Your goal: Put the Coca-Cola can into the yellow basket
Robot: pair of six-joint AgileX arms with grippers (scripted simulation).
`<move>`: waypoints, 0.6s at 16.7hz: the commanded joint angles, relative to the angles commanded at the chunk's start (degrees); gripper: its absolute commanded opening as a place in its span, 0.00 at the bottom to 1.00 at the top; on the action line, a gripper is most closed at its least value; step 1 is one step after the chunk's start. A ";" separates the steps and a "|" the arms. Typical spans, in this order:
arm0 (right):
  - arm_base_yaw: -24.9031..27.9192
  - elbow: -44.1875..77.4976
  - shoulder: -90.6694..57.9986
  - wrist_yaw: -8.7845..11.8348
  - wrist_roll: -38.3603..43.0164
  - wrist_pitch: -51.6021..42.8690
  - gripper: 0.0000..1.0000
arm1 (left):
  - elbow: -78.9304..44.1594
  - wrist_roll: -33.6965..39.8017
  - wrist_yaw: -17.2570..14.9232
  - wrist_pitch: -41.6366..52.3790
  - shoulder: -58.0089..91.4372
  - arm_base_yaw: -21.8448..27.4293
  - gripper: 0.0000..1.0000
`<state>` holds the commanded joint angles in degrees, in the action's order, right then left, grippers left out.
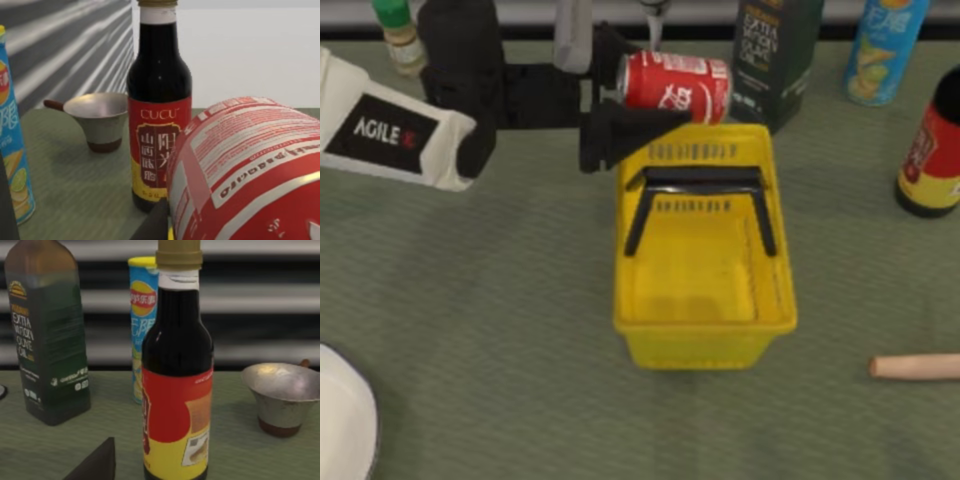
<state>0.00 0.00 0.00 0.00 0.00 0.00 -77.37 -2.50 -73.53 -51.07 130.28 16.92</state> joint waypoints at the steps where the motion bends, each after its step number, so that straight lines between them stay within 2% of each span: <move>1: 0.00 0.00 0.00 0.00 0.00 0.00 1.00 | 0.65 0.07 -0.01 -2.39 1.62 -0.14 0.00; 4: 0.00 0.00 0.00 0.00 0.00 0.00 1.00 | 1.93 0.18 0.05 -5.97 4.41 -0.42 0.00; 8: 0.00 0.00 0.00 0.00 0.00 0.00 1.00 | 1.95 0.18 0.06 -6.03 4.46 -0.43 0.00; 10: 0.00 0.00 0.00 0.00 0.00 0.00 1.00 | 1.95 0.18 0.06 -6.03 4.46 -0.43 0.15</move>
<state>0.00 0.00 0.00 0.00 0.00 0.00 -75.42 -2.32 -73.47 -57.11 134.74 16.49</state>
